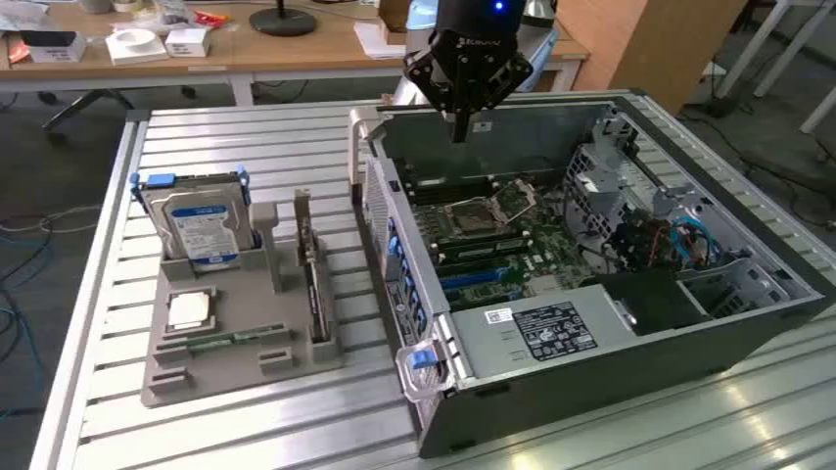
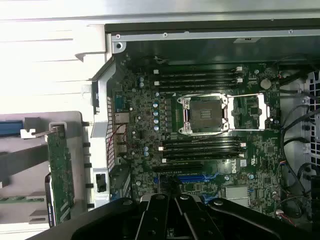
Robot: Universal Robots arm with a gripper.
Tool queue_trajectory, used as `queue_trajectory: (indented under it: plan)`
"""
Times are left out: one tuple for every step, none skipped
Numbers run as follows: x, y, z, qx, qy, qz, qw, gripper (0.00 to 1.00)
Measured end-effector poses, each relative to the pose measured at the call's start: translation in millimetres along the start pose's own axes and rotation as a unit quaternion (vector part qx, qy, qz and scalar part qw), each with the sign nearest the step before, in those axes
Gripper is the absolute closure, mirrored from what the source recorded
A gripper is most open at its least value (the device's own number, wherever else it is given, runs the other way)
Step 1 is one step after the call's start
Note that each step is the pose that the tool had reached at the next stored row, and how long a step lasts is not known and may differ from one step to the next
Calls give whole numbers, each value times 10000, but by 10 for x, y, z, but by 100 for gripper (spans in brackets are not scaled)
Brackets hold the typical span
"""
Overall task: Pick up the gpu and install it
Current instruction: 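Reach for the gpu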
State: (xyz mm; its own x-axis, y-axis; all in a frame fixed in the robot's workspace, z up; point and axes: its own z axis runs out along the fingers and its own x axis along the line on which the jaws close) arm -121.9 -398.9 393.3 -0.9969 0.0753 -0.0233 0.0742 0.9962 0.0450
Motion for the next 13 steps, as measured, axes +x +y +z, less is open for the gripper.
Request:
queue_trajectory:
  plan:
    - [0, 0, 0, 0, 0, 0, 10000, 90]
    - [0, 0, 0, 0, 0, 0, 10000, 90]
    - [0, 0, 0, 0, 0, 0, 10000, 90]
    - [0, 0, 0, 0, 0, 0, 10000, 90]
    - [0, 0, 0, 0, 0, 0, 10000, 90]
    - [0, 0, 0, 0, 0, 0, 10000, 90]
    - [0, 0, 0, 0, 0, 0, 10000, 90]
    - [0, 0, 0, 0, 0, 0, 10000, 90]
    - [2, 0, 1, -1, -1, 0, 10000, 90]
    - [6, 0, 1, -1, -1, 1, 10000, 90]
    - [12, -1, 1, -1, -1, 1, 10000, 90]
    - [20, -2, 0, -1, 0, 0, 10000, 90]
    - [27, -2, 0, 0, 0, 0, 10000, 90]
